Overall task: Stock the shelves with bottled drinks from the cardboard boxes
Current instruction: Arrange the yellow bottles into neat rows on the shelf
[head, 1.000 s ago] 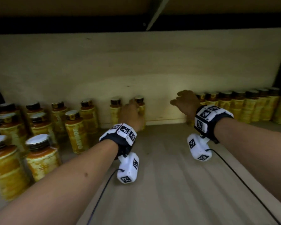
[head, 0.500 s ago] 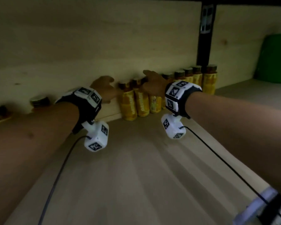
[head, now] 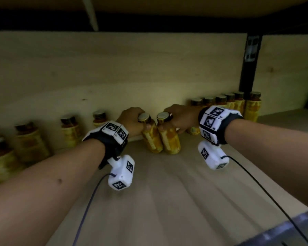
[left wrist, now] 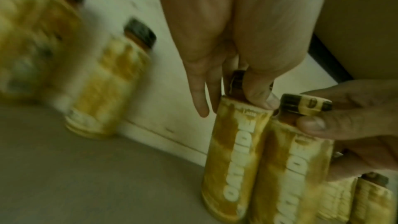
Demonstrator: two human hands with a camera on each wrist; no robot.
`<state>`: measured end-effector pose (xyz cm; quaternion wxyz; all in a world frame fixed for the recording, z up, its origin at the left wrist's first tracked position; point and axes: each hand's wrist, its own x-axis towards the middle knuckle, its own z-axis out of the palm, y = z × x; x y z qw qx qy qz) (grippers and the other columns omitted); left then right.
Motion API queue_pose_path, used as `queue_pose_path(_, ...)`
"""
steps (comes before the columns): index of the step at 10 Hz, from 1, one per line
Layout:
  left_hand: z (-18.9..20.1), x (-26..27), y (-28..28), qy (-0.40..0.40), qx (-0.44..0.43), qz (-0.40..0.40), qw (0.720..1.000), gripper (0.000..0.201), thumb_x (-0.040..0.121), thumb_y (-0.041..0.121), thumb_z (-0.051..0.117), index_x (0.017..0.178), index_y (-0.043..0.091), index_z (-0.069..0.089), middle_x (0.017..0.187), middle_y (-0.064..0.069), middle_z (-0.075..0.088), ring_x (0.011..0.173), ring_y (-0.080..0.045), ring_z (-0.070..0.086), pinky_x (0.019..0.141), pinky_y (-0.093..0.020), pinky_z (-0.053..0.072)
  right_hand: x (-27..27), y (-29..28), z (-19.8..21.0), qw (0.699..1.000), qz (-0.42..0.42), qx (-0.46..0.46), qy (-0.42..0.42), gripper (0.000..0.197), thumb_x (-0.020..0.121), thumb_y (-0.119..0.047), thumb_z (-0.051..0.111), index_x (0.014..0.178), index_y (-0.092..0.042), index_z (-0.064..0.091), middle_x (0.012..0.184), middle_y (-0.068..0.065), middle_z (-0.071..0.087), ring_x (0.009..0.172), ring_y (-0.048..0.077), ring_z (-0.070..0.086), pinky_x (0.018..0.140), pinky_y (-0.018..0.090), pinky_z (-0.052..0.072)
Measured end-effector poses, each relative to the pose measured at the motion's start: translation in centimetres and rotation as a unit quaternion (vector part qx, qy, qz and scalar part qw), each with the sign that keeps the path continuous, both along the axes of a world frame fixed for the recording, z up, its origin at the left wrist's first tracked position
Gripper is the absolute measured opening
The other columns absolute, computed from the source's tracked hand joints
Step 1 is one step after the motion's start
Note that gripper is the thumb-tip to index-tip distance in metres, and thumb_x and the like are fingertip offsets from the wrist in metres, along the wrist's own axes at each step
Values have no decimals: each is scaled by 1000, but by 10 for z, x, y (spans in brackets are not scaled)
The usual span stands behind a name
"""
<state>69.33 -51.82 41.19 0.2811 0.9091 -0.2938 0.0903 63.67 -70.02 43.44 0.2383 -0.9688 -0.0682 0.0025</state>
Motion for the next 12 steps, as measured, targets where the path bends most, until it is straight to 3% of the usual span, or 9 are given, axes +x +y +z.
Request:
queue_pose_path(1, 17, -16, 50, 17, 80, 16, 997, 31, 83, 20, 71, 106, -1, 68, 107, -14, 67, 89, -22, 59, 68, -25, 41, -8, 45, -3, 994, 10, 99, 42, 40, 88, -32, 70, 117, -7, 61, 117, 12, 64, 105, 26, 65, 86, 46, 58)
queue_pose_path(2, 29, -32, 104, 35, 162, 60, 984, 36, 84, 25, 70, 110, 0, 66, 112, -15, 65, 93, -25, 60, 68, -25, 40, -9, 100, -10, 987, 48, 144, 58, 35, 90, -31, 68, 117, -9, 62, 113, 10, 67, 103, 25, 66, 84, 45, 59)
queue_pose_path(3, 32, -44, 150, 8, 219, 110, 969, 48, 87, 25, 68, 127, 3, 55, 130, -13, 56, 115, -30, 55, 82, -29, 40, -9, 153, -14, 980, 73, 173, 62, 35, 91, -29, 67, 122, -16, 59, 116, 6, 66, 103, 24, 66, 83, 43, 59)
queue_pose_path(4, 31, -55, 184, 10, 226, 158, 961, 48, 88, 22, 66, 129, 0, 54, 131, -16, 55, 115, -32, 56, 84, -34, 44, -4, 193, -19, 979, 64, 189, 50, 38, 89, -31, 68, 125, -21, 56, 118, 3, 63, 104, 24, 63, 85, 46, 58)
queue_pose_path(6, 18, -55, 200, -2, 172, 206, 963, 33, 90, 27, 63, 117, 8, 59, 126, -14, 60, 112, -30, 59, 90, -33, 46, 9, 215, -22, 995, -13, 95, 1, 65, 69, -54, 67, 121, -17, 56, 111, 7, 64, 93, 26, 66, 70, 42, 62)
queue_pose_path(8, 19, -52, 189, 9, 173, 242, 955, 35, 93, 18, 58, 126, 4, 56, 129, -13, 58, 115, -28, 58, 87, -30, 47, 22, 202, -26, 996, -58, 62, 1, 59, 75, -47, 65, 123, -15, 55, 113, 9, 63, 95, 28, 65, 81, 42, 59)
queue_pose_path(9, 18, -52, 191, 8, 177, 245, 953, 4, 93, 20, 59, 90, 19, 58, 128, -13, 59, 114, -27, 58, 74, -24, 46, 24, 203, -28, 996, -62, 58, 1, 59, 76, -46, 64, 124, -15, 53, 114, 9, 63, 95, 28, 65, 81, 41, 59)
queue_pose_path(11, 11, -51, 191, 5, 98, 258, 961, 44, 91, 25, 61, 128, 3, 52, 128, -15, 56, 116, -30, 56, 91, -32, 44, 22, 210, -27, 996, -74, 48, 6, 58, 80, -42, 63, 127, -10, 52, 114, 12, 63, 96, 29, 65, 82, 42, 59)
queue_pose_path(12, 8, -56, 191, 13, 67, 275, 959, 41, 89, 27, 63, 121, 2, 55, 125, -15, 57, 114, -30, 55, 86, -32, 45, 22, 211, -27, 996, -81, 38, 7, 63, 83, -41, 63, 133, -8, 48, 118, 13, 61, 100, 30, 64, 83, 43, 59)
